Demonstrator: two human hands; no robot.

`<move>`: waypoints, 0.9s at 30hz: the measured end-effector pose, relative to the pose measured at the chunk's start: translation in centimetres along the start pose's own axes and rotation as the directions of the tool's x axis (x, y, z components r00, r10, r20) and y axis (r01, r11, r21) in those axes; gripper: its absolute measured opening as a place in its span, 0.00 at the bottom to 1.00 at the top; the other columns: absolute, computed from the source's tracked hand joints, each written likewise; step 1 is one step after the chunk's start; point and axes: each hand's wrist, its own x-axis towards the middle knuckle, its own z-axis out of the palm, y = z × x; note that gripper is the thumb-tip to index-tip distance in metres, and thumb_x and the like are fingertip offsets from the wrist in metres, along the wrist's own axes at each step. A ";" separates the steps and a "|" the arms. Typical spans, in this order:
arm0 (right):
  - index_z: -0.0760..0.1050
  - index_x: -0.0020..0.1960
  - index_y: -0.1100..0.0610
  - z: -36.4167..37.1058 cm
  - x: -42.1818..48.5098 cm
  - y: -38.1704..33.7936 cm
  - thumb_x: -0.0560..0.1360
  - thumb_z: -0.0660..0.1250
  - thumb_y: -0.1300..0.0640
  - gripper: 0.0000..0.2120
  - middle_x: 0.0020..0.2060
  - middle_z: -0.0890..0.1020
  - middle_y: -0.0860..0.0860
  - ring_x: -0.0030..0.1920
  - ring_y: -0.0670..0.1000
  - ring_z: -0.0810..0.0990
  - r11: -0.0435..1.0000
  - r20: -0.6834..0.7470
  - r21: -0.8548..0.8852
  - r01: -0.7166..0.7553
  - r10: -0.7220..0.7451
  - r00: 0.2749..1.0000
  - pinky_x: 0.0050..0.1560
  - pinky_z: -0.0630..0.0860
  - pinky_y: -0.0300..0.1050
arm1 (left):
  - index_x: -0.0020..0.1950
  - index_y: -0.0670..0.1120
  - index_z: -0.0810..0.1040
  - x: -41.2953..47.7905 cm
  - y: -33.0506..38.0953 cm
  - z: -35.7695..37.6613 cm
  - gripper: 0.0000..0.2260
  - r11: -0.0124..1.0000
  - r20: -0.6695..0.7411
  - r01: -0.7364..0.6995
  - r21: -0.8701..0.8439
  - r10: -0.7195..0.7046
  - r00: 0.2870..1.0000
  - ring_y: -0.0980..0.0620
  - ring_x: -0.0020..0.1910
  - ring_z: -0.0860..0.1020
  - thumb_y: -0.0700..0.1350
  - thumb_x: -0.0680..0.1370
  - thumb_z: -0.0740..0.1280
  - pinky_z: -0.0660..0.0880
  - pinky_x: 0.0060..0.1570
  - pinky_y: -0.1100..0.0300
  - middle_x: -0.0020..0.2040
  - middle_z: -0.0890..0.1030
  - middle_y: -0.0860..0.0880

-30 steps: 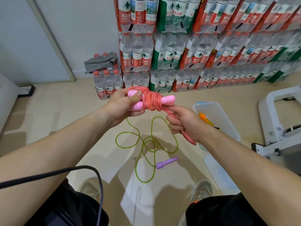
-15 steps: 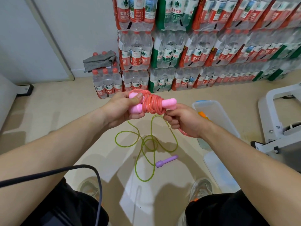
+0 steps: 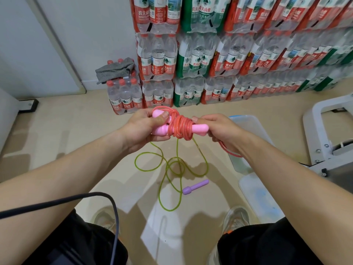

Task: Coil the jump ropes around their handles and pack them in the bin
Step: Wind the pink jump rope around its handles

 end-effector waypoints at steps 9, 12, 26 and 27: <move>0.78 0.47 0.48 -0.1 -0.1 -0.9 0.74 0.73 0.46 0.07 0.29 0.67 0.46 0.25 0.45 0.57 0.934 -0.050 0.208 -0.290 0.306 0.951 0.26 0.52 0.38 | 0.59 0.40 0.79 0.1 -0.2 1.1 0.08 0.999 -0.089 -0.049 -0.011 0.048 0.995 0.52 0.36 0.83 0.42 0.82 0.66 0.84 0.37 0.57 0.41 0.84 0.48; 0.78 0.47 0.48 0.1 -0.2 -0.9 0.77 0.69 0.52 0.01 0.27 0.66 0.46 0.25 0.44 0.59 0.896 0.006 0.306 -0.321 0.336 0.942 0.28 0.51 0.39 | 0.58 0.40 0.79 0.0 -0.2 1.2 0.08 0.998 -0.103 -0.052 -0.025 0.049 0.993 0.52 0.35 0.83 0.42 0.82 0.66 0.83 0.36 0.57 0.41 0.83 0.48; 0.76 0.45 0.55 1.3 0.3 0.4 0.77 0.63 0.67 0.09 0.31 0.74 0.50 0.27 0.45 0.66 0.854 -0.159 0.516 -0.057 0.161 0.974 0.30 0.58 0.40 | 0.61 0.35 0.78 0.6 0.0 0.9 0.13 0.997 -0.226 -0.076 -0.028 0.068 0.972 0.53 0.34 0.83 0.44 0.82 0.67 0.84 0.37 0.56 0.45 0.82 0.44; 0.77 0.45 0.55 1.4 0.4 0.4 0.77 0.64 0.68 0.09 0.32 0.74 0.50 0.27 0.45 0.66 0.860 -0.179 0.509 -0.033 0.143 0.973 0.29 0.58 0.40 | 0.61 0.35 0.78 0.7 -0.1 0.8 0.13 0.997 -0.237 -0.074 -0.032 0.065 0.969 0.53 0.34 0.83 0.44 0.82 0.66 0.83 0.37 0.57 0.46 0.82 0.43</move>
